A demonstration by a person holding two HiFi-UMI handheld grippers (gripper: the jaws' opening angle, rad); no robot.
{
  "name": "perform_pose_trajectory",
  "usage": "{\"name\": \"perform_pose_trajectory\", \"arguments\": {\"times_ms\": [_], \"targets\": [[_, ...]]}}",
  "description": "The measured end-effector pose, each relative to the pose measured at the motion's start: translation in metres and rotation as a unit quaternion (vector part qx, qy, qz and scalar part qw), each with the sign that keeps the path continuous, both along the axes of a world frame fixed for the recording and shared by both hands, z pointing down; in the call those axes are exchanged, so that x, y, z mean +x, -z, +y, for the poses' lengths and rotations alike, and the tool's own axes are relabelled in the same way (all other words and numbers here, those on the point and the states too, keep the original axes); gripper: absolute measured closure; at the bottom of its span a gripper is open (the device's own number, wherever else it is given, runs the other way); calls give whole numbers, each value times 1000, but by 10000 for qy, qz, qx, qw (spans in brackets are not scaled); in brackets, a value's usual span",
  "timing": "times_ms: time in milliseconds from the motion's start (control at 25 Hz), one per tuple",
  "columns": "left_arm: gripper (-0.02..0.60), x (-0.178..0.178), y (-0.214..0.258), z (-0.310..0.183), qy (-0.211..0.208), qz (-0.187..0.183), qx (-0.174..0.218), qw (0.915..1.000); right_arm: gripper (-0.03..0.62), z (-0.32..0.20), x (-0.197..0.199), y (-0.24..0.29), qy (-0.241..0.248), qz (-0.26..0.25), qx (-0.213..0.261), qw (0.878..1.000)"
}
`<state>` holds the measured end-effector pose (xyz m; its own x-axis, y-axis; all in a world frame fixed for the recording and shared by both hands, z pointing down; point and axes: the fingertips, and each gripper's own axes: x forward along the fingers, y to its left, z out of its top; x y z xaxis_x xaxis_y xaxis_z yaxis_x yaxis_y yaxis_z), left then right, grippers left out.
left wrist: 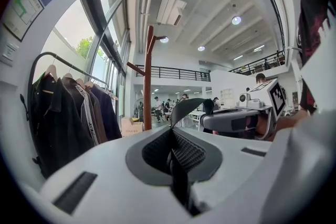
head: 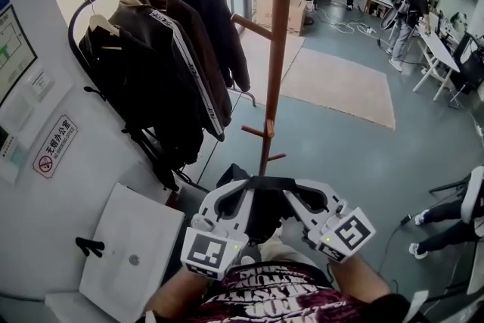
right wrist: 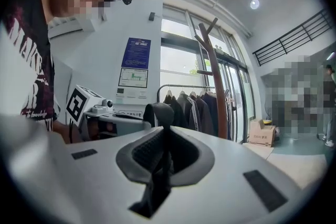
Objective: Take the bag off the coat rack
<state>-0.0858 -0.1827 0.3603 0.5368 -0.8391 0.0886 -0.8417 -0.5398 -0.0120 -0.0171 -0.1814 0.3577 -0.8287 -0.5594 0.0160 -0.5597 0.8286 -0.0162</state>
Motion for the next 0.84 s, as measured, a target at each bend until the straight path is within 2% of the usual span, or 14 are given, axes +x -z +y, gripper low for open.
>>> {"name": "perform_pose_trajectory", "arguments": {"times_ms": [280,600,840], "targets": [[574,-1,-1,8,-45,9,-23,10000,568,10,-2,-2,-2,80,13,10000],[574,2,-5,4,-164,-29,10,9999,568,7,-1,-6,-89,101,-40,9999],[574,1,-6,-6,-137,-28,-106,9998,568,-4,-1,-3,-128,114,-48,9998]]}}
